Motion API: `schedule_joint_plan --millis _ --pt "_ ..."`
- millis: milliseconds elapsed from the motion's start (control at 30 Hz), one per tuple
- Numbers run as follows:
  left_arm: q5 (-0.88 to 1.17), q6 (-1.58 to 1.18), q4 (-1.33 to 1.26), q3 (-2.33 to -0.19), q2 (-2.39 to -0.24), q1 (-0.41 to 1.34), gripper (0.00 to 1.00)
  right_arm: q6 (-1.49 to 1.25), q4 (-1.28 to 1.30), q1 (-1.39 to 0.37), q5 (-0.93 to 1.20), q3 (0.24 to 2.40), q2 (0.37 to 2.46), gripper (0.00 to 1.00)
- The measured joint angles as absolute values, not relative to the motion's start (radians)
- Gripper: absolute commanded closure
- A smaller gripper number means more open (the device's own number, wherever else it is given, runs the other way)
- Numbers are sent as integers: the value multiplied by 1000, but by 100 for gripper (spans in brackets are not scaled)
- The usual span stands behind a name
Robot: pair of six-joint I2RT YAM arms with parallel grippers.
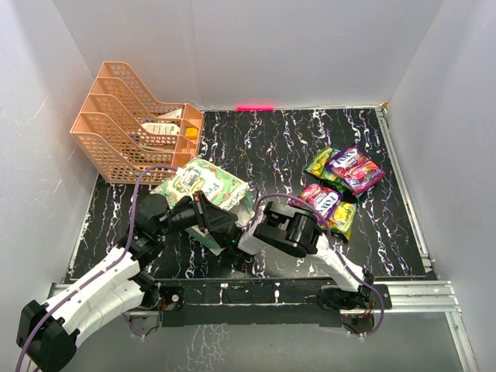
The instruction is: Take the snacks out of the paper bag
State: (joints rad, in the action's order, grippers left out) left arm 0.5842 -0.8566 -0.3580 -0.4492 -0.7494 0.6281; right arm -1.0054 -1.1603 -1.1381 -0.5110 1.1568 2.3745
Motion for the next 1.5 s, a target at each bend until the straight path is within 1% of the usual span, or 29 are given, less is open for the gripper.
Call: schedule_joint_plan --millis 67,133,300,567,767,933,1100,1167,1300,1367,1500 --pt "583 -857 -356 -449 -748 628 100 -1001 -1158 -1133 -508 1164 2379 67" --pt "571 -856 -341 -449 -740 628 100 -996 -1153 -1126 -505 1165 2379 81" --pt "497 -839 -265 -450 -680 628 100 -984 -1155 -1118 -491 1124 2367 92" --pt "346 -774 -129 -451 -581 628 100 -943 -1189 -1134 -482 914 2228 93" --pt "254 -736 -61 -451 -514 628 100 -913 -1234 -1187 -530 781 2119 93" --pt "196 -699 -2 -451 -446 628 100 -892 -1262 -1224 -588 711 2069 93" --pt "180 -669 28 -451 -403 628 100 -880 -1283 -1228 -640 677 2056 93" --pt "185 -659 27 -444 -391 628 100 -876 -1284 -1228 -651 677 2056 91" --pt "218 -646 6 -413 -367 628 100 -877 -1281 -1229 -669 689 2056 75" --pt "242 -642 -9 -402 -368 628 100 -887 -1263 -1229 -676 728 2062 66" --pt "299 -639 -60 -395 -413 628 100 -918 -1209 -1229 -682 842 2098 56"
